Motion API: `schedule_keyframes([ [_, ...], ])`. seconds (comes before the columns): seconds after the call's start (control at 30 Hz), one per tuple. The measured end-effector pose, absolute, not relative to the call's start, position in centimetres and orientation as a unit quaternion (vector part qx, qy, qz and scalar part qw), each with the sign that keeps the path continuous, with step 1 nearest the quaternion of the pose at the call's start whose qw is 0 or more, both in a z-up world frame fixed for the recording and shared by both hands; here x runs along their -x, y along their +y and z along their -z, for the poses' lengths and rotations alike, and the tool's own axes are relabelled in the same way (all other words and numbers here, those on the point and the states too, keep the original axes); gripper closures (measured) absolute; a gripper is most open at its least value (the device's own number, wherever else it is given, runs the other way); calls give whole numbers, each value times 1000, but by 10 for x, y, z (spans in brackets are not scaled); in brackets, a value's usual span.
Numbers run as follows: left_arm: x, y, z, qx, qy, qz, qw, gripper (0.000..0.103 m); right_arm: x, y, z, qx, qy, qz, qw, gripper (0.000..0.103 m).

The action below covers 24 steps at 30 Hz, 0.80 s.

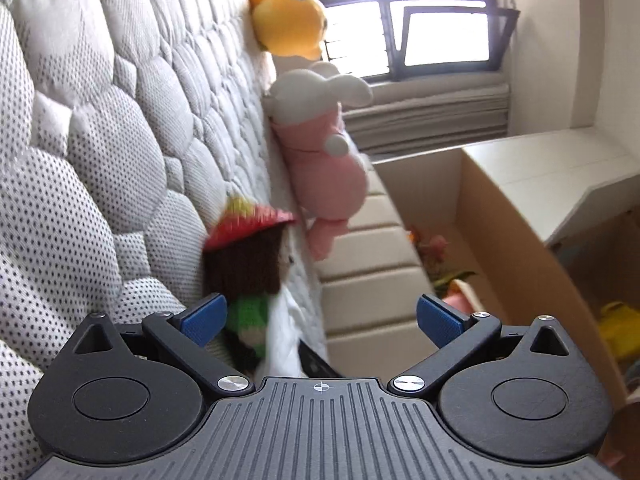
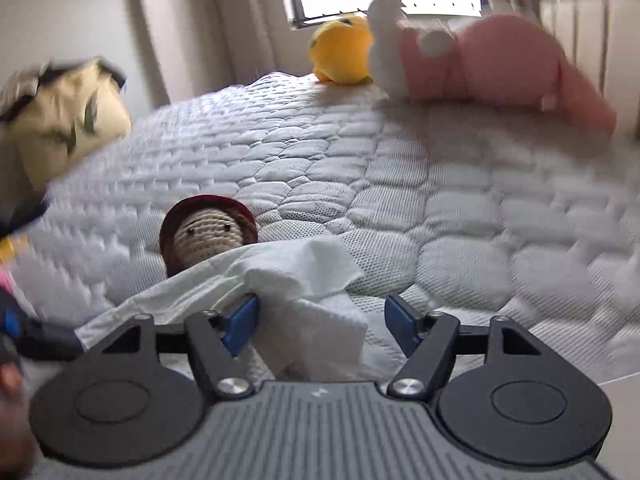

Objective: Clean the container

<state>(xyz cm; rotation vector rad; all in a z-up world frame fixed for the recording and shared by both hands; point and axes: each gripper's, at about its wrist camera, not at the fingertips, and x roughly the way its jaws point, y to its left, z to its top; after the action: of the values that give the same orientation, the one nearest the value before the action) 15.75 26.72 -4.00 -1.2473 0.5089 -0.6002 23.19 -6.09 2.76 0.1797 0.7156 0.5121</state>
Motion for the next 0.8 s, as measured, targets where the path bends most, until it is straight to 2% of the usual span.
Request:
schedule_keyframes([
  [0.1,-159,270,43,557,235,302,737,0,-234,-72,-19,-170,354,-274,878,30],
  [0.4,-151,261,36,523,242,304,759,0,-162,-17,-27,-130,372,-403,826,29],
  [0.47,-148,267,39,550,233,297,746,0,-147,-16,-38,-106,361,-416,828,26],
  [0.6,-144,284,58,637,198,278,691,0,-132,-23,-66,13,283,-320,904,6],
  [0.67,-140,289,65,668,177,268,671,0,-140,-23,-72,45,246,-276,928,3],
  [0.8,-136,295,74,700,151,266,645,0,-185,7,-63,80,262,-305,912,3],
])
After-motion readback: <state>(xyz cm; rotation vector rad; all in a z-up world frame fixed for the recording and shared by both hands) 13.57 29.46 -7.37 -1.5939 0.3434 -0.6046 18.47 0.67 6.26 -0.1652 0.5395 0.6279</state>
